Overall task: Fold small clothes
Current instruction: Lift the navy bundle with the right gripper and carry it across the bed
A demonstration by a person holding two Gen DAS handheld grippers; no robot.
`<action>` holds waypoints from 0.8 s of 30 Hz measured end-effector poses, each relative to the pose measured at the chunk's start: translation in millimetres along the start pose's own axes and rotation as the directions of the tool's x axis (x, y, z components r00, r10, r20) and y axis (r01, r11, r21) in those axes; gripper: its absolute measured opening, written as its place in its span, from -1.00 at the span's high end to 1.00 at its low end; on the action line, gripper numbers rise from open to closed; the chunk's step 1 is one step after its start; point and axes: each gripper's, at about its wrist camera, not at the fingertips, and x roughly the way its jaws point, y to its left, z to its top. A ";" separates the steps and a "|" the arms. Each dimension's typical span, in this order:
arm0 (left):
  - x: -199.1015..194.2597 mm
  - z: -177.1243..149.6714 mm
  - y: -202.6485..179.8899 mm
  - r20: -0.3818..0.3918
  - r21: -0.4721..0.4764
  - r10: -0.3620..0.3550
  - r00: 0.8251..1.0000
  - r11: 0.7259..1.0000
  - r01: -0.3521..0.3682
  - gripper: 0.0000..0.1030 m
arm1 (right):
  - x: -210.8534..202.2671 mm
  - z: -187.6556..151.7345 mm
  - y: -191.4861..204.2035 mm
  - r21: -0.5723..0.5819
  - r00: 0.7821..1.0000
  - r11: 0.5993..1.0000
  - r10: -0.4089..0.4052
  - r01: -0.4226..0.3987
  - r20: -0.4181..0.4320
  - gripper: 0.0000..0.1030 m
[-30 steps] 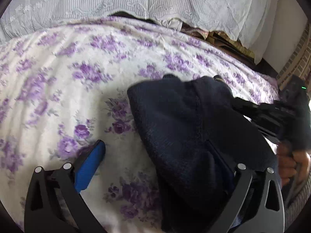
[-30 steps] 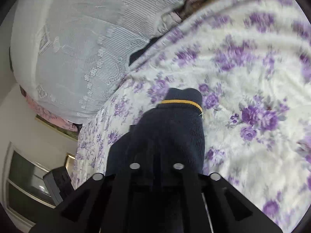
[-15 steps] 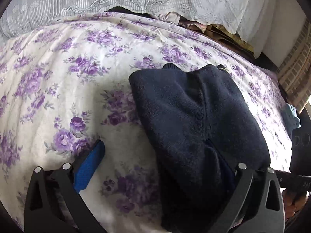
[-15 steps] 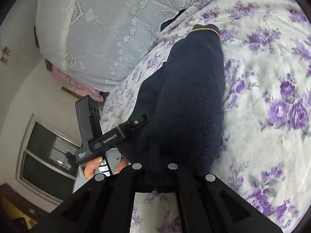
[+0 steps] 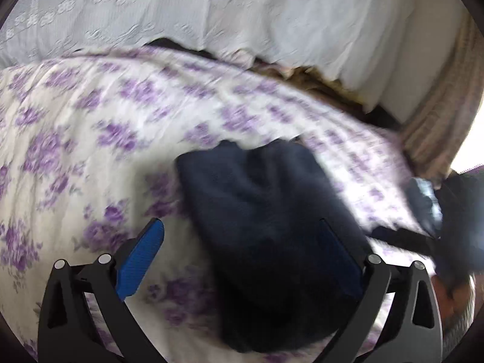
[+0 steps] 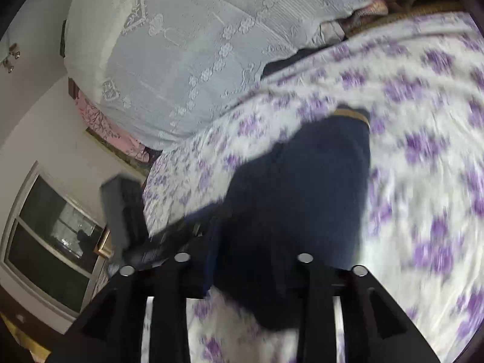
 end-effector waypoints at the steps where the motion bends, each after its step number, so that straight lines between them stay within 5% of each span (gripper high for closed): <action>1: 1.6 -0.2 -2.1 -0.010 0.012 -0.001 1.000 1.000 0.001 -0.90 | 7.3 11.4 -0.7 0.009 1.000 1.000 0.002 -0.002 0.002 0.34; 5: 41.0 -16.1 -0.4 -0.168 0.037 0.041 0.985 0.999 -0.035 -0.92 | 52.0 36.8 -28.7 0.120 0.998 0.993 0.015 -0.008 -0.059 0.37; 6: 43.6 -17.6 1.9 -0.167 0.025 0.038 0.985 0.999 -0.034 -0.92 | 61.4 35.6 -41.9 0.138 0.998 0.989 -0.037 0.044 -0.056 0.84; 7: 42.2 -17.3 1.2 -0.164 0.030 0.046 0.985 0.999 -0.042 -0.92 | 63.3 33.9 -52.1 0.133 0.996 0.987 -0.086 0.090 -0.034 1.00; 11: 41.4 -17.1 1.9 -0.160 0.024 0.028 0.987 0.999 -0.024 -0.92 | 49.5 26.6 -71.9 0.198 1.000 0.980 0.025 -0.023 -0.006 1.00; 12: 39.4 -15.9 2.3 -0.154 0.017 0.019 0.988 1.000 -0.017 -0.90 | 40.4 24.6 -71.3 0.213 1.000 0.977 0.028 -0.028 0.001 0.90; 15: 24.2 -10.1 6.2 -0.109 -0.036 -0.090 0.990 0.996 0.086 -0.90 | 0.3 13.4 -60.9 0.203 0.994 0.977 0.042 -0.061 0.099 -0.28; 18: 13.7 -6.8 16.0 -0.076 -0.118 -0.207 0.975 0.973 0.198 -0.90 | -31.3 -7.0 -60.5 0.172 0.991 0.984 0.021 -0.044 0.133 -0.31; 22: 23.2 -11.9 30.4 -0.119 -0.204 -0.235 0.965 0.957 0.208 -0.90 | -36.6 -37.8 -85.3 0.233 0.998 0.972 -0.025 0.010 0.057 -0.28; 24: 21.6 -13.4 28.7 -0.122 -0.214 -0.301 0.946 0.938 0.271 -0.90 | -38.6 -42.8 -86.0 0.221 0.998 0.975 -0.018 0.003 0.064 -0.28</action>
